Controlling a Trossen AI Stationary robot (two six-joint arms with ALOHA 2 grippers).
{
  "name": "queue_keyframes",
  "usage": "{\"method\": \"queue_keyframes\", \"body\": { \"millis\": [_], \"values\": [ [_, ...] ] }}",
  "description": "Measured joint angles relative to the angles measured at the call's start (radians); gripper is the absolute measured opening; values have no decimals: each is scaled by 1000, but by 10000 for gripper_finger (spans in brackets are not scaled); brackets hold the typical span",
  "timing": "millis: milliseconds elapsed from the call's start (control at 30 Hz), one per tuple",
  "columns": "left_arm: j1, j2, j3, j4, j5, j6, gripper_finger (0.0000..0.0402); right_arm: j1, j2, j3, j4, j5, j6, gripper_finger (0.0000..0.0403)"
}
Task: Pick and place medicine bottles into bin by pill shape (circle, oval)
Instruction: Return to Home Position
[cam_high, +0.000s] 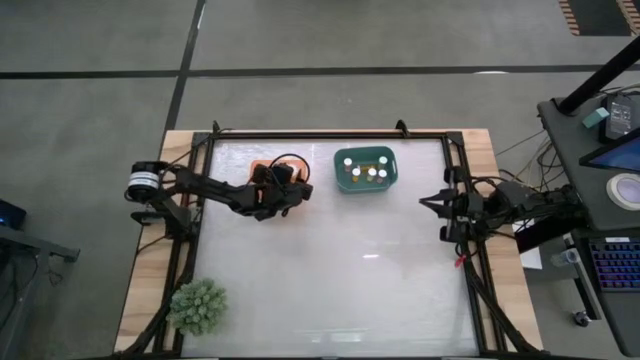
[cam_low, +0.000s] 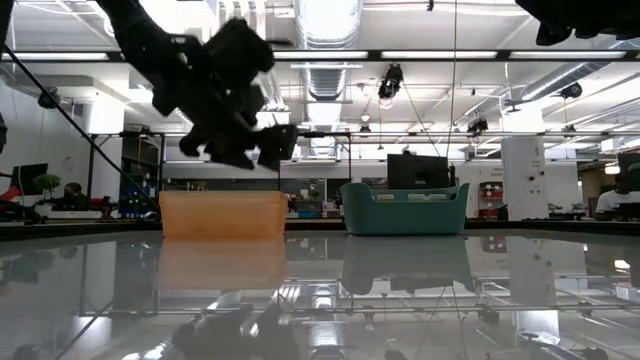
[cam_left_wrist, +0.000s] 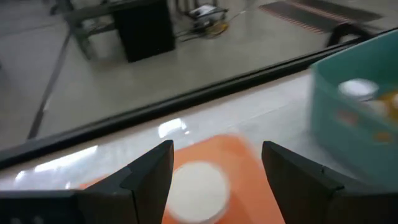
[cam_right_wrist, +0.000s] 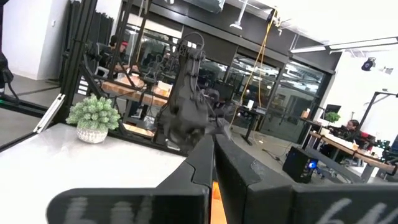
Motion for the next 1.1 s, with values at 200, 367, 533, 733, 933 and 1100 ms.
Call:
{"method": "queue_keyframes", "body": {
  "millis": [200, 367, 533, 733, 933, 1100],
  "values": [
    [-52, -129, 22, 6, 68, 160, 228, 0, 0, 0, -6, -1, -7, 9],
    [-88, -225, 16, -7, 261, 195, 228, 0, 0, 0, -5, 0, -6, 9],
    [-92, -280, 21, -95, 419, 89, 215, 0, 0, 0, -6, -1, -5, 9],
    [-62, -280, 39, -301, 486, -33, 138, 0, 0, 0, -5, 0, -1, 9],
    [-9, -249, 49, -353, 524, -13, 25, 0, 0, 0, -5, -1, 1, 9],
    [46, -245, 47, -372, 532, 44, 5, 0, 0, 0, -5, 0, 3, 9]
  ]
}}
